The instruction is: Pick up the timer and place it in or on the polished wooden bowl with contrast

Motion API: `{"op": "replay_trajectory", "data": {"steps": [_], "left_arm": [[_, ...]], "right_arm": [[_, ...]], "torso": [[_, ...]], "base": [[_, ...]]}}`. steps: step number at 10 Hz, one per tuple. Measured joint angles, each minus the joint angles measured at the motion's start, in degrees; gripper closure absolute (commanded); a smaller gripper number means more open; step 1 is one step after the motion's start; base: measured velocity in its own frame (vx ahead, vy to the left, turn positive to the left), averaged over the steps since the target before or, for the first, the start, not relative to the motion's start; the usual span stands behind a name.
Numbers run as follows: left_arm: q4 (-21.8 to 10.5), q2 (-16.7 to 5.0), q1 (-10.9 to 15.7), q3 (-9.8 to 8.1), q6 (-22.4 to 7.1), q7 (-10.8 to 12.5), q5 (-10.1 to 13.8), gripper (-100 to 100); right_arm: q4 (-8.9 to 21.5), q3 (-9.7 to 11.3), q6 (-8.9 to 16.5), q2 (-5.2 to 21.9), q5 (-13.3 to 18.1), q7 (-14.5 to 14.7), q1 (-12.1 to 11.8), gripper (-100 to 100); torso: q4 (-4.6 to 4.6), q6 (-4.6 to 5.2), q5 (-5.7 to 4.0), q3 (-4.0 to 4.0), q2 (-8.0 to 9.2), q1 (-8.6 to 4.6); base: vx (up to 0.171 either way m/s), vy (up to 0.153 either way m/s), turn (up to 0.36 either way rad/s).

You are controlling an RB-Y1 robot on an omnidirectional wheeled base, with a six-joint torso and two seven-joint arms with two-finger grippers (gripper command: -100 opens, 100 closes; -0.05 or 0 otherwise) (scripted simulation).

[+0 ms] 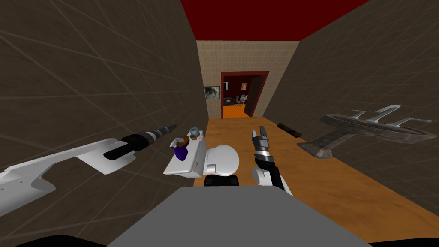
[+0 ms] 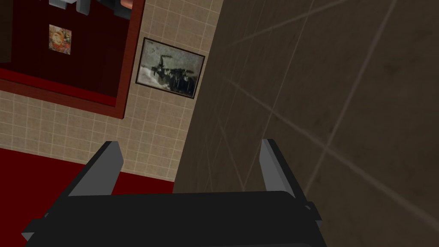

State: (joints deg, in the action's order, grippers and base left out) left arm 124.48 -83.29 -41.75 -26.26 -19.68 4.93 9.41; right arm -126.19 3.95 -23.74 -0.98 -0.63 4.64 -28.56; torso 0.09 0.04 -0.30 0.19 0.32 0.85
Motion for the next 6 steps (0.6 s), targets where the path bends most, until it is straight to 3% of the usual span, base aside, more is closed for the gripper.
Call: {"op": "replay_trajectory", "data": {"steps": [2, 6], "left_arm": [[0.7, -2.4, 0.2, -1.1, -1.6, 1.0, 1.5, -100], [1.9, -7.3, -1.2, -5.18, -4.1, 2.6, 5.1, -100]], "right_arm": [[0.0, 0.0, 0.0, 0.0, 0.0, 0.0, 0.0, 0], [0.0, 0.0, 0.0, 0.0, 0.0, 0.0, 0.0, 0]], "torso": [[-0.01, 0.01, -0.06, -0.01, -0.01, 0.17], [-0.03, 0.02, -0.19, -0.03, -0.03, 0.55]], "base": [[-0.008, 0.017, 0.027], [-0.007, 0.015, 0.03]]}}
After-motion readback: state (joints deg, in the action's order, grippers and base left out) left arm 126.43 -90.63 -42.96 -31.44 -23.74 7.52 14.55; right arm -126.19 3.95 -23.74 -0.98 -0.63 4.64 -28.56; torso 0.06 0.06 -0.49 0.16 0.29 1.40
